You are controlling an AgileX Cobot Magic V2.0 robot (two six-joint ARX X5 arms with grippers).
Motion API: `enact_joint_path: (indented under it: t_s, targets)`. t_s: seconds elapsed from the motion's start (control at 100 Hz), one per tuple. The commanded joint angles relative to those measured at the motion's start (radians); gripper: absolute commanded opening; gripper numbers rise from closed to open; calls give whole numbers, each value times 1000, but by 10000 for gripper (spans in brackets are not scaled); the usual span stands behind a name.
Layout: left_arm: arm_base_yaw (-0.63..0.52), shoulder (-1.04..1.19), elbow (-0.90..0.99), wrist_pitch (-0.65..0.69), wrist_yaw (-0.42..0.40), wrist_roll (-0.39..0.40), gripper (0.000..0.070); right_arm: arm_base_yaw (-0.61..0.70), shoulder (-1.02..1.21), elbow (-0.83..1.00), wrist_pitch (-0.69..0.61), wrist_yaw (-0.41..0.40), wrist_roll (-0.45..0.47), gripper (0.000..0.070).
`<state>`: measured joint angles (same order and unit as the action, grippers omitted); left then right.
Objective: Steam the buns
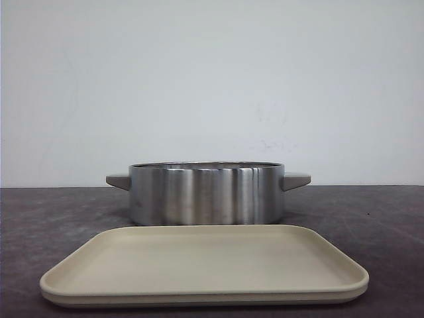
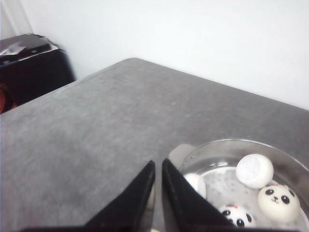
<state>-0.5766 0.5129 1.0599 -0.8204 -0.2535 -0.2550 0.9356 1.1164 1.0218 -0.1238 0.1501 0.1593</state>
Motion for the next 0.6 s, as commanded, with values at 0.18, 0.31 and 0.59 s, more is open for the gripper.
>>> enact_joint_path:
  t_s: [0.18,0.31,0.59]
  targets:
    - [-6,-4,11,-25,-5,-15,13,7,5,11,-3,2,-13,17]
    - [-6,-4,11,-24,-5,-15,15,7,5,11,21,7,-13,17]
    - [-6,-5,11,-24,-5,-15,15,7,5,11,26,7,-13,17]
